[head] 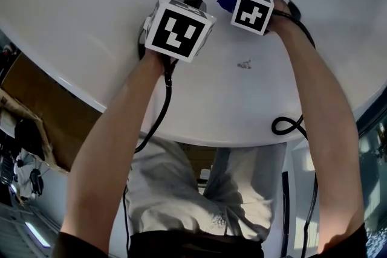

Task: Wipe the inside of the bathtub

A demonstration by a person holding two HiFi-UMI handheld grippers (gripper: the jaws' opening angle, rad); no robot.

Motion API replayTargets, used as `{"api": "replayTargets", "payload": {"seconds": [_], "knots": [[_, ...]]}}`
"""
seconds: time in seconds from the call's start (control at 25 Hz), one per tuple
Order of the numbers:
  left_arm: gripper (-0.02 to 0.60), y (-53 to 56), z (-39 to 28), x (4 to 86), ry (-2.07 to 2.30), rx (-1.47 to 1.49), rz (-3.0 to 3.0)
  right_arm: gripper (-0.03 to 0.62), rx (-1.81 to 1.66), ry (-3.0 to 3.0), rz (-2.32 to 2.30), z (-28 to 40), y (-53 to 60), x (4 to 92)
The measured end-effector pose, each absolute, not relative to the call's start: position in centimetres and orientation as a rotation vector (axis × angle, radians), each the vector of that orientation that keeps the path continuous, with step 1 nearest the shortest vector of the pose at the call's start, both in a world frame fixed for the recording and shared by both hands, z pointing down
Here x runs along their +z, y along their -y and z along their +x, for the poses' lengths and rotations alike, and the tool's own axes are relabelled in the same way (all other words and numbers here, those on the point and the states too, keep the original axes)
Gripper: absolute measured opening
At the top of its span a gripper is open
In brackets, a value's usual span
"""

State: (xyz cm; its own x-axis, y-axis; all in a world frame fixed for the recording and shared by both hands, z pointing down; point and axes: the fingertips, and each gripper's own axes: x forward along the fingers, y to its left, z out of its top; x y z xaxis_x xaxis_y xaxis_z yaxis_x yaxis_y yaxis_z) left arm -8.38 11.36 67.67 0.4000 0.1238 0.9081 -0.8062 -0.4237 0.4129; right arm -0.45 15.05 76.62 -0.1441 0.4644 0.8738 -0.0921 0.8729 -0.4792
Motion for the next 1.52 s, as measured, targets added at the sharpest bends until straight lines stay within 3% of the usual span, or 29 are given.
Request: {"api": "replayTargets", "payload": {"seconds": [0.52, 1.52], "knots": [[0.001, -9.6, -8.7, 65.8, 0.697, 1.131, 1.666, 0.136, 0.440, 1.572, -0.383, 2.0, -17.5, 75.4], [0.000, -10.5, -9.1, 61.3, 0.717, 1.154, 1.699, 0.120, 0.663, 1.798, -0.607, -1.5, -25.9, 58.0]]}}
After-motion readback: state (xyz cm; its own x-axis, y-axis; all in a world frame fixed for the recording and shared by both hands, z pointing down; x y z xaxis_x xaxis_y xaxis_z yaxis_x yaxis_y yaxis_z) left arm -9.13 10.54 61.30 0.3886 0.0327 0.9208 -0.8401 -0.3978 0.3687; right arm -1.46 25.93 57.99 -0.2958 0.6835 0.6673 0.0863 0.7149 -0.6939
